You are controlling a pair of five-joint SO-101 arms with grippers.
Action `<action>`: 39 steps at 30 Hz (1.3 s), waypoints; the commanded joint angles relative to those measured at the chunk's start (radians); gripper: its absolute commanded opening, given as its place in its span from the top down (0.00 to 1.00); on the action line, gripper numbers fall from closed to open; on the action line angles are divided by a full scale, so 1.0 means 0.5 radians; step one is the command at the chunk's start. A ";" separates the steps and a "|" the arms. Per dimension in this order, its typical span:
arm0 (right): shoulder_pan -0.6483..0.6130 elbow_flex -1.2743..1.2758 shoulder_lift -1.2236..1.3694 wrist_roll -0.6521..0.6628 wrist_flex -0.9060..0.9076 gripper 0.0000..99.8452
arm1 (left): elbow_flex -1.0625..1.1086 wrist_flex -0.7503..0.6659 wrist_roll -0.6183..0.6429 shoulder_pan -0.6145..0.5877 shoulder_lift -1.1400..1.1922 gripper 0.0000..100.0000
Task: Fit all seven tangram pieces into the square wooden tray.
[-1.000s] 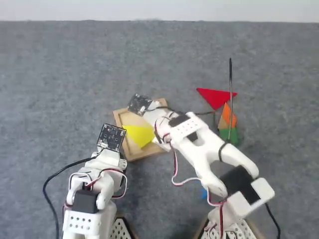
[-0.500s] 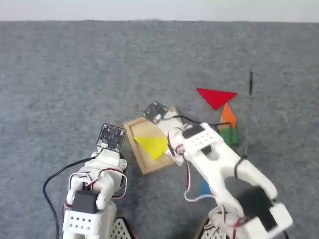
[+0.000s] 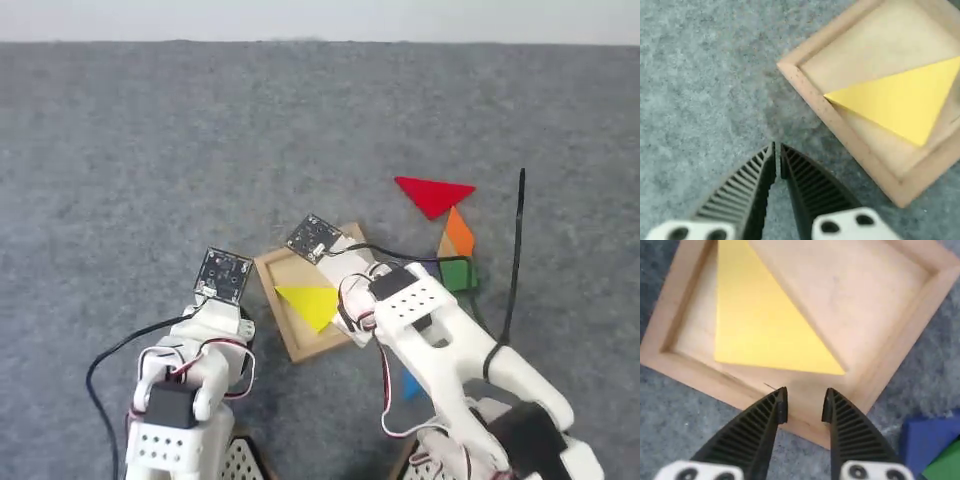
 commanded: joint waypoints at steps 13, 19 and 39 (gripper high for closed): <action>0.026 -0.789 0.741 0.034 0.032 0.87 | -0.020 0.009 -0.003 -0.012 -0.037 0.98; 0.192 -1.056 0.876 0.028 0.032 0.87 | -0.020 0.009 -0.003 -0.012 -0.037 0.98; 0.339 -1.188 0.658 -0.212 0.048 0.87 | -0.020 0.009 -0.003 -0.012 -0.037 0.98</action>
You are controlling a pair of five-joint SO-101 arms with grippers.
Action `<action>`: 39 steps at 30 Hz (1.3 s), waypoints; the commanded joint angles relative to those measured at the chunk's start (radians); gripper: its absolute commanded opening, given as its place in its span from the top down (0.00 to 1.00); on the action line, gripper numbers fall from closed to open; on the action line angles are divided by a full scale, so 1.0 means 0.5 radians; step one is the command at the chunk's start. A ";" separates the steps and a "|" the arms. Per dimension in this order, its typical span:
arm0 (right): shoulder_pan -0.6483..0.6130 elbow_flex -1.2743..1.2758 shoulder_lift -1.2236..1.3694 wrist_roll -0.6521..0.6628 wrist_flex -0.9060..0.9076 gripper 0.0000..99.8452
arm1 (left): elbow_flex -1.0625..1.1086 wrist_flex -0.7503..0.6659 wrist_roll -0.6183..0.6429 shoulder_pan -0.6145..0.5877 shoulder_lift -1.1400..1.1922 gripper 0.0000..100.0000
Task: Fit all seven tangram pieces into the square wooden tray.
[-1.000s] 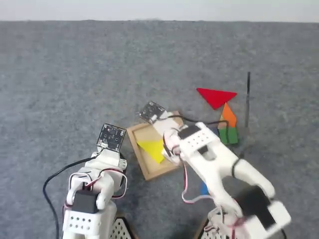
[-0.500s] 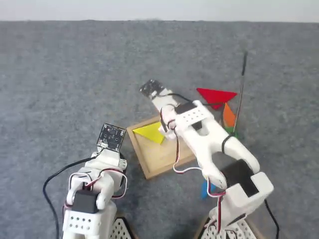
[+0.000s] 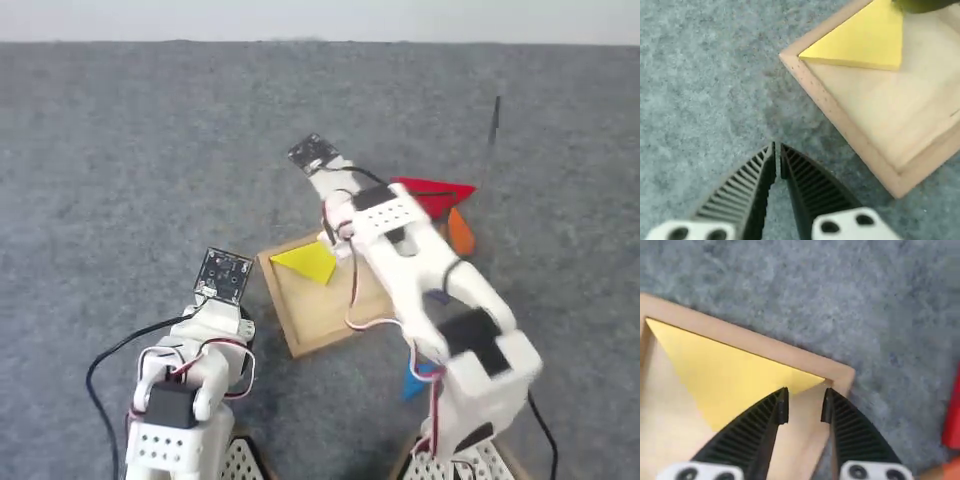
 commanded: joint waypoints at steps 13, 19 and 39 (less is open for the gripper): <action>0.729 0.252 -0.965 0.160 0.198 0.82 | -0.020 0.009 -0.003 -0.015 -0.037 0.98; 0.756 -0.141 -0.603 0.706 0.351 0.76 | -0.020 0.009 -0.003 -0.015 -0.037 0.98; 0.671 -0.850 0.517 1.274 0.361 0.76 | -0.020 0.009 -0.003 -0.015 -0.037 0.98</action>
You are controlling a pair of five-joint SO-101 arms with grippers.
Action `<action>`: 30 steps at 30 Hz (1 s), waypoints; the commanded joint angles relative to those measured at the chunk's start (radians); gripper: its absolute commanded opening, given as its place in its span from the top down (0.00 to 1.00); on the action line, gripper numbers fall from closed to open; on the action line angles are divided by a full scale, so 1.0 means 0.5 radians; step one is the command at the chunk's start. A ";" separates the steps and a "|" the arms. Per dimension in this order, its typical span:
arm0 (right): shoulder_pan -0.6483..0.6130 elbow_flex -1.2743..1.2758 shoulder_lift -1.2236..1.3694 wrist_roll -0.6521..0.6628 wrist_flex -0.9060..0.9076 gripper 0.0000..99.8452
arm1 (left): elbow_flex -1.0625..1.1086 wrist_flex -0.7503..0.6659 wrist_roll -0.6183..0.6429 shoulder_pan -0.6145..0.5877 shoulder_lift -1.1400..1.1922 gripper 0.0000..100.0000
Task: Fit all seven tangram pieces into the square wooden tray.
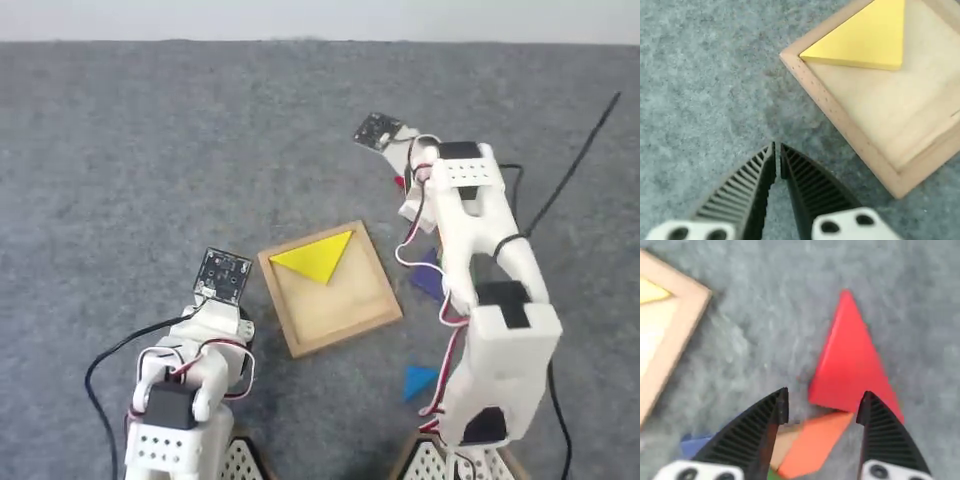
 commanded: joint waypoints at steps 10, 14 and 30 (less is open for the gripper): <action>0.109 -0.700 0.505 0.077 0.124 0.76 | -0.020 0.009 -0.003 -0.012 -0.037 0.98; 0.112 -0.933 0.560 0.077 0.269 0.76 | -0.020 0.009 -0.003 -0.012 -0.037 0.98; 0.173 -1.267 0.698 -2.946 0.400 0.76 | -0.020 0.009 -0.003 -0.012 -0.037 0.98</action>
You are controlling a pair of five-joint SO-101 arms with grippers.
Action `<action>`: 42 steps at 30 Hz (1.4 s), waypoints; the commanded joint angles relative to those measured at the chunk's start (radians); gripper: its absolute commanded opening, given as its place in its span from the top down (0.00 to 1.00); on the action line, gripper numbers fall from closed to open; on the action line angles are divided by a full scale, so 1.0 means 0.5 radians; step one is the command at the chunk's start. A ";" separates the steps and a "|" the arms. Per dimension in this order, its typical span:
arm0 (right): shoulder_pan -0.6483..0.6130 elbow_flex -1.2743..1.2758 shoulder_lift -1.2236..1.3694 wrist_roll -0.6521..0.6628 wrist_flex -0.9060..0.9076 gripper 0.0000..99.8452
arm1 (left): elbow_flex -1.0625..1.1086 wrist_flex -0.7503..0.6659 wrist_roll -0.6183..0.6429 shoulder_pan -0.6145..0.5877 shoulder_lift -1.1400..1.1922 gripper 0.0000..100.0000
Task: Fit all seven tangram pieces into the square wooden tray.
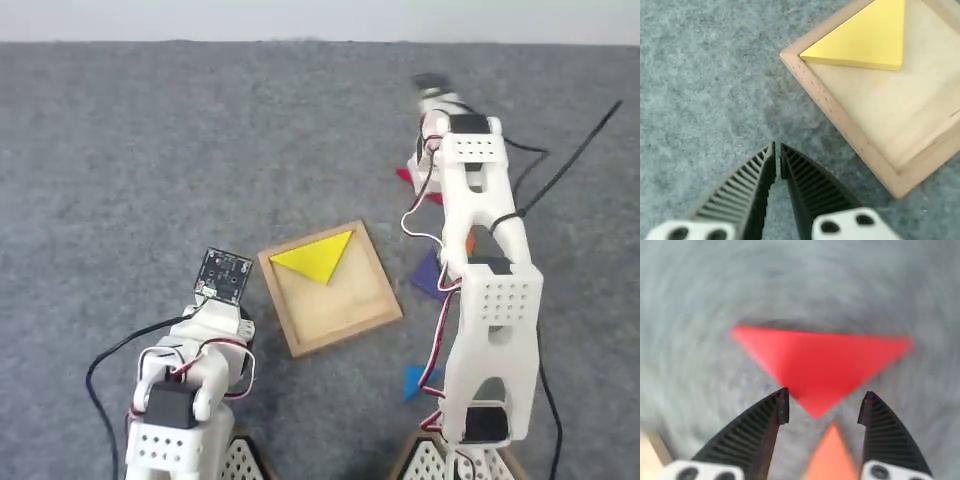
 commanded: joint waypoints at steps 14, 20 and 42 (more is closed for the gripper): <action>0.038 -0.255 0.118 -1.715 -0.407 0.76 | -0.020 0.009 -0.003 -0.012 -0.037 0.98; -0.035 -0.374 0.256 -1.504 -0.296 0.76 | -0.020 0.009 -0.003 -0.012 -0.037 0.98; 0.041 -0.942 0.232 -1.200 0.858 0.76 | -0.020 0.009 -0.003 -0.012 -0.037 0.98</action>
